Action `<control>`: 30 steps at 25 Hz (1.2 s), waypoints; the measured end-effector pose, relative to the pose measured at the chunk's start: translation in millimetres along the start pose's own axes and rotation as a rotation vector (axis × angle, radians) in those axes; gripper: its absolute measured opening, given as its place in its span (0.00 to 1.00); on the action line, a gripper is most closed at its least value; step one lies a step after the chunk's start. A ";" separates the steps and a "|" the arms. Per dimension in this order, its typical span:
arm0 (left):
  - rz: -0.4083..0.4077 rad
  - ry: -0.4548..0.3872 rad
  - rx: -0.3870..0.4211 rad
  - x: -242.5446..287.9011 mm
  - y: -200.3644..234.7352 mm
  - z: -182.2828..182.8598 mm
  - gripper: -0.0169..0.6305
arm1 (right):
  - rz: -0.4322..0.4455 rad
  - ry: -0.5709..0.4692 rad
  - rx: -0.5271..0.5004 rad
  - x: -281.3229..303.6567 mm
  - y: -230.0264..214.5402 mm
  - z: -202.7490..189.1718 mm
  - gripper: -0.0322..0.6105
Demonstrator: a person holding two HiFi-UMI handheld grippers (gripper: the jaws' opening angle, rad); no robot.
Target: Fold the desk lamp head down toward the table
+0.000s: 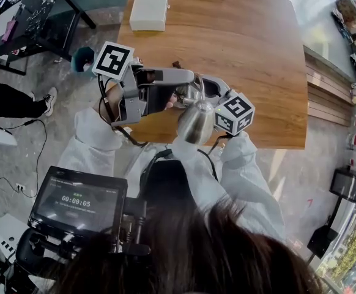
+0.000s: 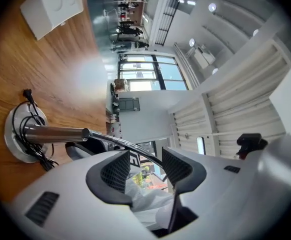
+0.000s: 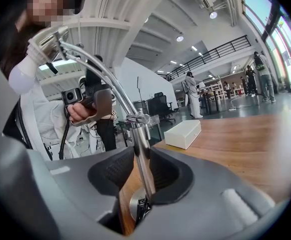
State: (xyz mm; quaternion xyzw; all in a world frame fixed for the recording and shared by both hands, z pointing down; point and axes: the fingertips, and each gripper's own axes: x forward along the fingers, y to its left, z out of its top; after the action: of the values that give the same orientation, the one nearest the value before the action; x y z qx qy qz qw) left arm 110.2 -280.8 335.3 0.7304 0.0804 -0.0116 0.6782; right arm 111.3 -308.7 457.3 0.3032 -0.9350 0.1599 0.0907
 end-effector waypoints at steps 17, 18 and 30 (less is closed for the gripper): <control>0.495 0.151 0.558 -16.9 71.1 -40.9 0.13 | 0.018 0.016 0.024 0.5 -5.5 -1.4 0.20; 0.529 0.149 0.583 -19.2 80.3 -41.3 0.11 | 0.018 0.015 0.025 0.5 -5.2 -1.4 0.20; 0.591 0.099 0.788 -21.5 98.8 -39.0 0.10 | 0.063 0.042 -0.005 0.2 -4.4 -3.1 0.20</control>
State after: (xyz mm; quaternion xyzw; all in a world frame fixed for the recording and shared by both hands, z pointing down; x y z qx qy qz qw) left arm 98.6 -250.9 438.8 0.9225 -0.1082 0.1864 0.3200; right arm 114.0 -311.0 461.4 0.2699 -0.9424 0.1668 0.1060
